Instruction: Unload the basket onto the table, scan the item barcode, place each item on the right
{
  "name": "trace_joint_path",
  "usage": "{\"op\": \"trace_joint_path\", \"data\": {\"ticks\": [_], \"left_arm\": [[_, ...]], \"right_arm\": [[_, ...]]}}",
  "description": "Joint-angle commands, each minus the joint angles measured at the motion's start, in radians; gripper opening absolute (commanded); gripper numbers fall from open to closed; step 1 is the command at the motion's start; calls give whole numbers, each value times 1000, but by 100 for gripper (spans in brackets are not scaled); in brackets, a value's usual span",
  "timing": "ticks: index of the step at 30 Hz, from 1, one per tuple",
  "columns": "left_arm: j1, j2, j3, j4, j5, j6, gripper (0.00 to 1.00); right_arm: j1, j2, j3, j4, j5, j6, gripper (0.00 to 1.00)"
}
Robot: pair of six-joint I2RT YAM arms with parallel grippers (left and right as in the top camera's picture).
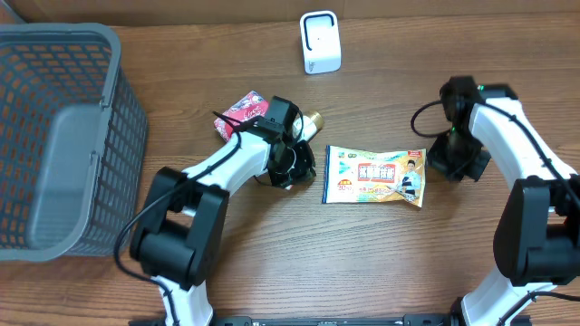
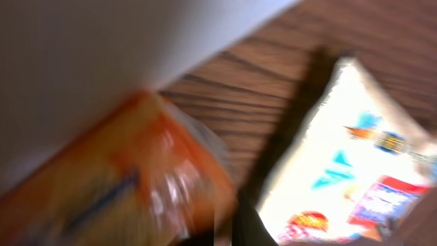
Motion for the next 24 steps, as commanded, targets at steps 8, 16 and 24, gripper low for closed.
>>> {"op": "trace_joint_path", "data": {"ticks": [8, 16, 24], "left_arm": [[-2, -208, -2, -21, -22, 38, 38], [-2, -204, -2, -76, -67, 39, 93], [-3, -204, -2, -87, -68, 38, 98]], "right_arm": [[-16, -3, 116, -31, -176, -182, 100], [-33, -3, -104, 153, -404, -267, 100], [-33, -3, -301, 409, -537, -236, 96]]}}
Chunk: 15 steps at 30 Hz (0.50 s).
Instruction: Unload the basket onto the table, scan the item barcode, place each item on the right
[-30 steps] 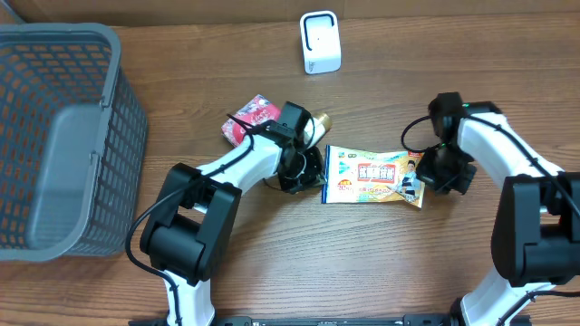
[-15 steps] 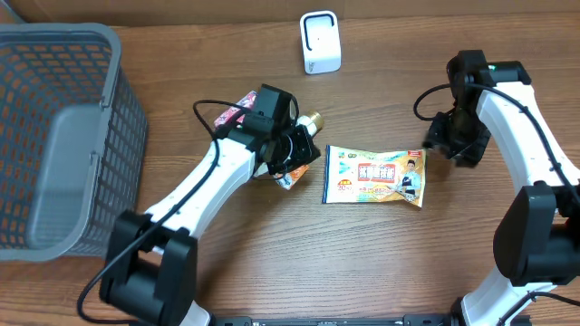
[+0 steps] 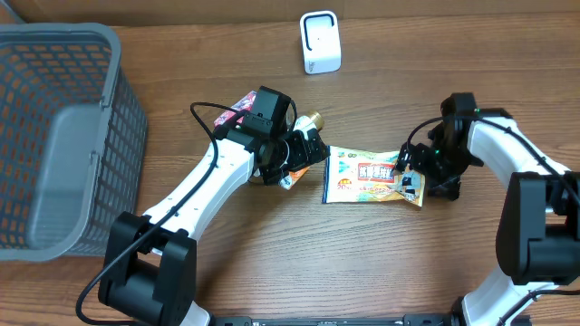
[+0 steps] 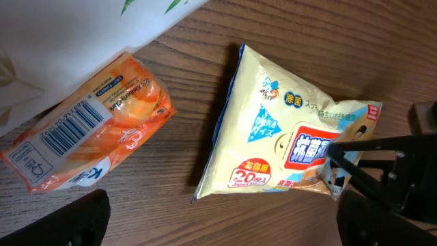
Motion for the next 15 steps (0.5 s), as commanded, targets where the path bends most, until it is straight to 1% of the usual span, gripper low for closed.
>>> {"op": "trace_joint_path", "data": {"ticks": [1, 4, 8, 9, 10, 13, 15], "left_arm": [[-2, 2, -2, 0, -14, 5, 98], [-1, 2, -2, -4, -14, 5, 98], [-2, 2, -2, -15, -18, 5, 98], [-1, 2, -2, -17, -18, 5, 98], [-1, 2, -2, -22, -18, 5, 98], [-5, 2, -2, -27, -19, 5, 99], [-9, 2, -2, -27, -19, 5, 99]], "right_arm": [[0, -6, -39, 68, -63, 23, 92], [0, -6, -61, 114, -63, 38, 67], [0, -6, -58, 140, -63, 57, 17], [0, -6, -53, 139, -63, 57, 6], [-4, -7, -36, 125, -62, 57, 4], [-22, -11, 47, 41, -28, 57, 4], [-32, -16, 137, -54, 42, 60, 4]]}}
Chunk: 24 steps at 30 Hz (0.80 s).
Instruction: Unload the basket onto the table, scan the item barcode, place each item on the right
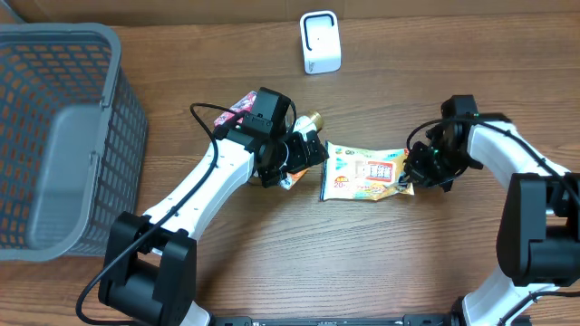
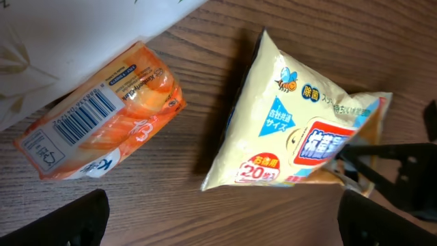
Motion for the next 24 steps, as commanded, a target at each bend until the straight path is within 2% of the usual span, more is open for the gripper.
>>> {"op": "trace_joint_path", "data": {"ticks": [1, 6, 12, 15, 18, 24], "left_arm": [[-9, 2, -2, 0, -11, 5, 99], [-8, 2, -2, 0, -12, 5, 99], [-8, 2, -2, 1, -13, 5, 100], [-8, 2, -2, 1, -14, 5, 99], [-7, 2, -2, 0, -30, 6, 99], [-6, 2, -2, -16, -32, 23, 99]], "right_arm": [[-28, -13, 184, -132, 153, 14, 4], [-6, -56, 472, -414, 460, 110, 4], [87, -93, 727, -634, 655, 210, 4], [149, -93, 753, -668, 748, 215, 4], [205, -89, 735, -698, 841, 295, 4], [304, -75, 615, -610, 815, 302, 4]]}}
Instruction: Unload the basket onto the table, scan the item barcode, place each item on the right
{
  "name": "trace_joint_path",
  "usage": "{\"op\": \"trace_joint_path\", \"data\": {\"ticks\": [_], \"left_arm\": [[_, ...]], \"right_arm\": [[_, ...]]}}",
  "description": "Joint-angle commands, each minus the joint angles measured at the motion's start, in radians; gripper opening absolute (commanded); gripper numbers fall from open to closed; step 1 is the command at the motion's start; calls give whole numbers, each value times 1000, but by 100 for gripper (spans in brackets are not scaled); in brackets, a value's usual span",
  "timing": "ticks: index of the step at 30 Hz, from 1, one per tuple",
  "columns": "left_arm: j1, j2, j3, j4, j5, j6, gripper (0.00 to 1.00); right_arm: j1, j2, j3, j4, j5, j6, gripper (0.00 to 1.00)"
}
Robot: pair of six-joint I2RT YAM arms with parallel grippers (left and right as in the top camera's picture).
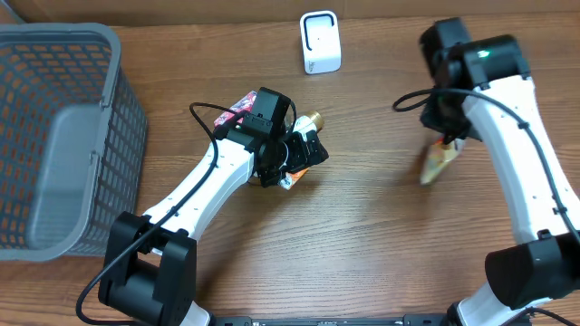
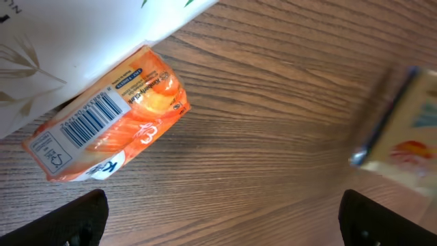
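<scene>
The yellow wipes packet (image 1: pixel 437 161) hangs blurred in the air at the right, well off the table, with my right gripper (image 1: pixel 446 140) shut on its top end. The left wrist view catches it as a blur (image 2: pixel 403 130) at the right edge. The white barcode scanner (image 1: pixel 320 43) stands at the back middle. My left gripper (image 1: pixel 293 166) hovers open over the table; its fingertips (image 2: pixel 82 219) sit wide apart with nothing between them. An orange packet (image 2: pixel 109 126) with a printed barcode lies just beyond them.
A grey mesh basket (image 1: pixel 63 136) fills the left side. A red packet (image 1: pixel 240 107) and a gold-capped bottle (image 1: pixel 313 119) lie behind the left gripper. A white pack (image 2: pixel 102 34) rests against the orange packet.
The wipes packet has left the table's middle and now hangs at the right from my right gripper, whose arm stands higher and further back. The left arm has not moved.
First my left gripper was low by the orange packet and the right one stood apart from the wipes packet. Then the left had drawn back and the right reached the packet's right end. Then that end was pinched and tipped up; now the packet hangs lifted.
</scene>
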Motion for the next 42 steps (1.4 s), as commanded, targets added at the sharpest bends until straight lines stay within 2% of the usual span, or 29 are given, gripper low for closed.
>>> {"op": "trace_joint_path", "data": {"ticks": [1, 8, 11, 19, 21, 27, 33, 35, 37, 42], "left_arm": [[-6, 2, -2, -19, -17, 21, 99], [-6, 2, -2, -67, -17, 30, 99], [-6, 2, -2, -79, -13, 45, 98], [-6, 2, -2, -101, -14, 69, 96], [-6, 2, -2, -96, -14, 70, 96], [-6, 2, -2, -96, -21, 70, 96], [-6, 2, -2, -97, -21, 70, 97], [-6, 2, -2, -97, -21, 70, 97], [-6, 2, -2, -97, -21, 70, 98], [-6, 2, -2, -97, -21, 70, 98]], "right_arm": [[60, 12, -90, 53, 39, 45, 4], [155, 46, -188, 199, -111, 51, 4], [198, 47, -184, 213, -69, 60, 4], [132, 47, -47, -103, 304, 237, 3], [81, 26, -27, -102, 300, 140, 4], [2, 24, -18, -101, 306, 121, 4], [-79, 25, -99, -89, 408, 166, 4], [-107, 26, -113, -64, 349, 146, 4], [-111, 33, -114, -35, 234, 40, 4], [-50, 37, -115, -1, 209, 46, 4]]}}
